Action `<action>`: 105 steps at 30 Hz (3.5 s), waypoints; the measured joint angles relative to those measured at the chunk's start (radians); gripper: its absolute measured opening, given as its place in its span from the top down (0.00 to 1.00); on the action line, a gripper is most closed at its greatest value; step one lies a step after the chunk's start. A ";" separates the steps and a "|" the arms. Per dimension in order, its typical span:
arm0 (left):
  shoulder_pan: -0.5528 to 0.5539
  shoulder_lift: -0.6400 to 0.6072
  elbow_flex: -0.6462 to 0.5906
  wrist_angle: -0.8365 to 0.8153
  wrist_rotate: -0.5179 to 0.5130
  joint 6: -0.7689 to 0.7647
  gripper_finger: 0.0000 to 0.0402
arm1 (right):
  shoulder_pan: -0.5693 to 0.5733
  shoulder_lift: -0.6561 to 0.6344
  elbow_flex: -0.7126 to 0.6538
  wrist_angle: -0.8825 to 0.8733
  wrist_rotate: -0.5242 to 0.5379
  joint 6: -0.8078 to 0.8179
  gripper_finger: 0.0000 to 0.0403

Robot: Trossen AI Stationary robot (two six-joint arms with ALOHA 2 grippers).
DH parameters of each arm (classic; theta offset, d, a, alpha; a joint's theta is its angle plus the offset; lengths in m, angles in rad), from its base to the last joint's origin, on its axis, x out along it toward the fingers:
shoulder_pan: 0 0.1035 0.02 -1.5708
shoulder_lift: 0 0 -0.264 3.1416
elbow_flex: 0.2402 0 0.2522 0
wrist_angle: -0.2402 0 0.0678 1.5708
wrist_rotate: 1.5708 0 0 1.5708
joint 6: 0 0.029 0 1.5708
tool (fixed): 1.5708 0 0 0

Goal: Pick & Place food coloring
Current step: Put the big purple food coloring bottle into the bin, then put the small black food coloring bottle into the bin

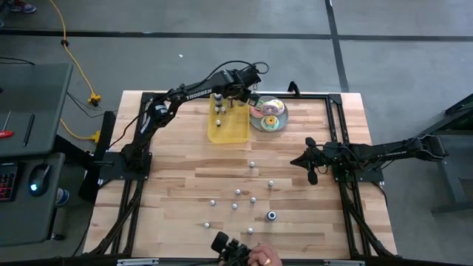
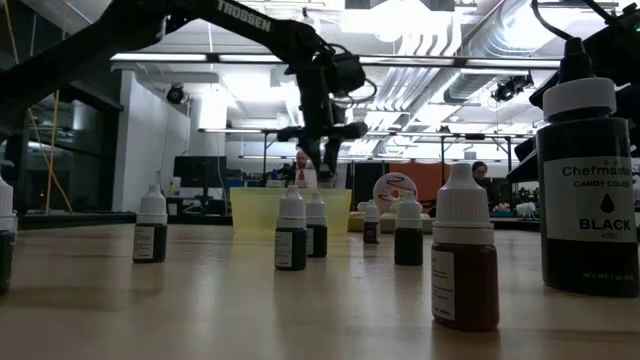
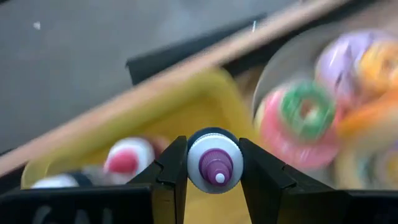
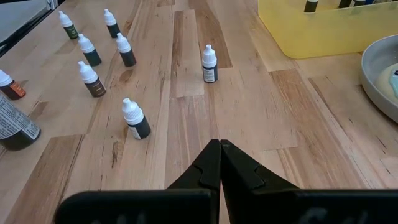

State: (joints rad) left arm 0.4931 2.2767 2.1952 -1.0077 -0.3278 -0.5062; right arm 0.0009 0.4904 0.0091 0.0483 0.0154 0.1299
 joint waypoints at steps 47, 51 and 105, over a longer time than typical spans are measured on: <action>0.056 0.054 0.063 0.059 0.084 0.188 0.58 | 0.000 0.000 0.000 0.000 0.000 0.000 1.00; 0.057 0.057 0.131 0.025 0.078 0.197 0.58 | 0.000 0.000 0.000 0.000 0.000 0.000 1.00; -0.476 -0.565 -0.186 -0.440 0.143 0.397 0.58 | 0.000 0.000 0.000 0.000 0.000 0.000 1.00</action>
State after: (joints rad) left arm 0.0167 1.7118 2.0087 -1.4475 -0.1850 -0.1093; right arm 0.0006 0.4907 0.0090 0.0486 0.0151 0.1299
